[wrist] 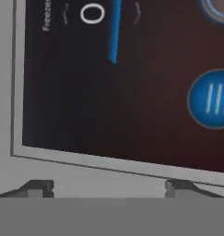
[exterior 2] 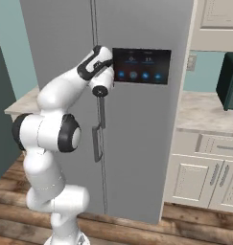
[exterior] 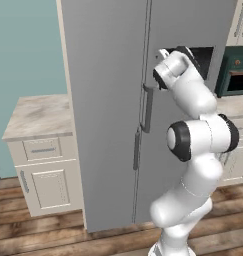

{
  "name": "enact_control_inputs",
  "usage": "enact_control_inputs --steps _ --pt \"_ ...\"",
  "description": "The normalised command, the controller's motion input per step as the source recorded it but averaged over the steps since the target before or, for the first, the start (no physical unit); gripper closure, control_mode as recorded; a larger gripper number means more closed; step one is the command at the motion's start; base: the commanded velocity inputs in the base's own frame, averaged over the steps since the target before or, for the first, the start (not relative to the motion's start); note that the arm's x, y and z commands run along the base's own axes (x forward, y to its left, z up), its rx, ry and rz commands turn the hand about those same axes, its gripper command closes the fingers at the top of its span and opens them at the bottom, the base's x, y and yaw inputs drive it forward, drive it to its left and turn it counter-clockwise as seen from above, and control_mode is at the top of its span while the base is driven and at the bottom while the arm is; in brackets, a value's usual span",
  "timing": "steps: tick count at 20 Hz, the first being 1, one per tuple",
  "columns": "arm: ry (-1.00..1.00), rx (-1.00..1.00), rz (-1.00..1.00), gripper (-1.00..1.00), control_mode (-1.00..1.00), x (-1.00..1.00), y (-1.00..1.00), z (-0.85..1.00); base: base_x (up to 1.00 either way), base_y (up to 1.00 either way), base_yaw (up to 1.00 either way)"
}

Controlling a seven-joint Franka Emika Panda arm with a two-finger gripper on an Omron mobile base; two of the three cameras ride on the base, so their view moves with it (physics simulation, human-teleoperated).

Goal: Pick up the frozen steak from the freezer, place it on any shelf in the fridge, and close the fridge and freezer doors when done.

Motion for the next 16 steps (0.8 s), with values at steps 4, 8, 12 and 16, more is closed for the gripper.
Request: enact_control_inputs --steps 4,8,12,16 --pt "0.23 0.08 0.00 -1.00 -1.00 0.80 -0.30 0.13 0.00 0.00 0.00" --pt "0.14 0.00 -0.03 -1.00 -1.00 0.90 0.00 0.00 0.00 0.00 0.00" --pt "-0.02 0.00 0.00 -1.00 -1.00 0.07 0.00 -0.08 0.00 0.00 0.00" --pt "0.00 0.00 0.00 -1.00 -1.00 0.00 0.00 0.00 0.00 0.00 0.00"
